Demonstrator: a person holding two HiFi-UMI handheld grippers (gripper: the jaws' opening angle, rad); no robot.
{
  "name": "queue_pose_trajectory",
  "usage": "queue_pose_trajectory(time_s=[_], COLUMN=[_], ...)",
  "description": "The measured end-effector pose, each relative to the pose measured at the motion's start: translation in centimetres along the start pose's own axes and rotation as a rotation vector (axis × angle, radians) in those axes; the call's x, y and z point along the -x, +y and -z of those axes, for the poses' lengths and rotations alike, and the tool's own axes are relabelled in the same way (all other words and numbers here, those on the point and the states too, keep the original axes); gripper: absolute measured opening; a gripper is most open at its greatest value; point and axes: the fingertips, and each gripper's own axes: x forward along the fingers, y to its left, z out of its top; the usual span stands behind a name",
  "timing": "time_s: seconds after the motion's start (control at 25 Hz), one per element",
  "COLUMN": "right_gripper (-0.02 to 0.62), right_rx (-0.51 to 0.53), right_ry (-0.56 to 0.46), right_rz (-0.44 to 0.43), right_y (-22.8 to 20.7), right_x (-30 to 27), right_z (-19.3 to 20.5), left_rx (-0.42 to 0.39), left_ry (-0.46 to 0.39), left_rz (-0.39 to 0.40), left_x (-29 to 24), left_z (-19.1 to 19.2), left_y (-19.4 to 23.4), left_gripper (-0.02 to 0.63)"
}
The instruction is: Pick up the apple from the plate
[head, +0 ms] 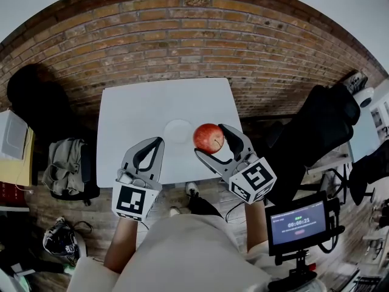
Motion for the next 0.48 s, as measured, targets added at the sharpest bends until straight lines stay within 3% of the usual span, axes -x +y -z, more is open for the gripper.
queue_pose_trajectory(time_s=[0.48], right_gripper=[0.367], right_rx=[0.018], right_ry=[-0.025], right_rz=[-0.022], right_y=[0.6], right_x=[0.1], right_z=[-0.9], left_rx=[0.001], left_ry=[-0.01], left_rz=[0.007], left_x=[0.2], left_z=[-0.2], left_y=[-0.6], left_gripper=[0.005])
